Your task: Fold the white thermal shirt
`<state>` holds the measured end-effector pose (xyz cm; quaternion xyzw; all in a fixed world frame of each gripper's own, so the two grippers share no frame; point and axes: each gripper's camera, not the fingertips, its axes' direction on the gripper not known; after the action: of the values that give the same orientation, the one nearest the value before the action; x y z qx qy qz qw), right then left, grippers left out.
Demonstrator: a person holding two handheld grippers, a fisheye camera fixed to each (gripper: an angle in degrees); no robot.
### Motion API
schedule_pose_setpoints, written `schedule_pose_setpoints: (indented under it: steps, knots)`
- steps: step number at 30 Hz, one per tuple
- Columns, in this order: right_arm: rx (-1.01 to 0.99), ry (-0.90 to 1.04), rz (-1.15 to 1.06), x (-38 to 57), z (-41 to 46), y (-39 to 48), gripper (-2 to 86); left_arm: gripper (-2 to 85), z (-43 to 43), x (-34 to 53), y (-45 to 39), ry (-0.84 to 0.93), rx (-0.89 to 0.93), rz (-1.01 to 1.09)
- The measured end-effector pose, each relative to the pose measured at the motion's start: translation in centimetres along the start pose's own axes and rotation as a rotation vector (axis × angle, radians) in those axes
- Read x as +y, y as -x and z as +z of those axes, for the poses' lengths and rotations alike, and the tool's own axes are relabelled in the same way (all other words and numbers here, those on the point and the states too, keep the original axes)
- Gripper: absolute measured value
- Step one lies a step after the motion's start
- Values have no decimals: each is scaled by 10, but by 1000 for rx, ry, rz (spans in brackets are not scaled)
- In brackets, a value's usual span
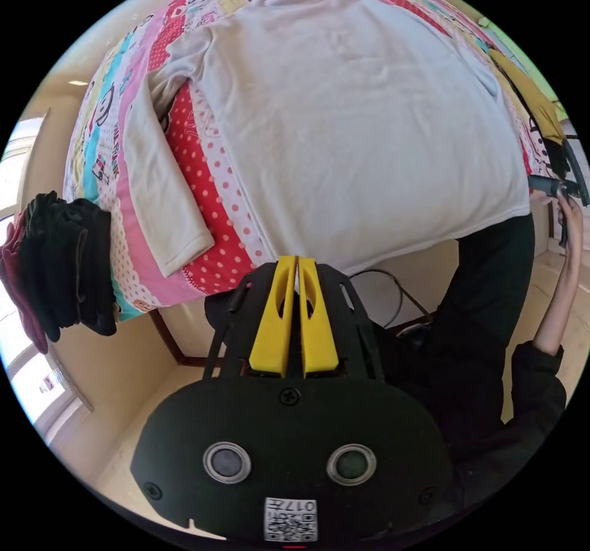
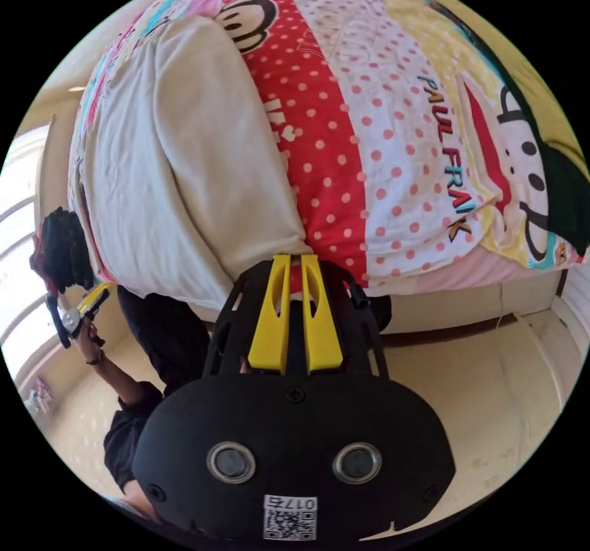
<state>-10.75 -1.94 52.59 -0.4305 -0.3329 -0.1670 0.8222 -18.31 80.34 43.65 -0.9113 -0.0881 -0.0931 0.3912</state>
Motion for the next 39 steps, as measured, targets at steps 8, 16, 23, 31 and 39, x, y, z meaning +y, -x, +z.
schedule_pose_setpoints:
  steps: [8, 16, 23, 31, 39]
  knots:
    - [128, -42, -218, 2, 1, 17, 30, -6, 16, -20, -7, 84, -34, 25]
    - [122, 15, -199, -7, 0, 13, 30, -5, -3, -23, 6, 151, -9, 91]
    - [-28, -104, -232, 30, -24, -5, 39, -7, -11, -4, 35, 75, 139, 10]
    - [-42, -254, -302, 70, -48, 16, 136, -10, -21, 4, 18, 64, 20, 11]
    - [-304, -342, -385, 76, -24, 15, 67, -10, -28, 15, 16, 33, 1, -9]
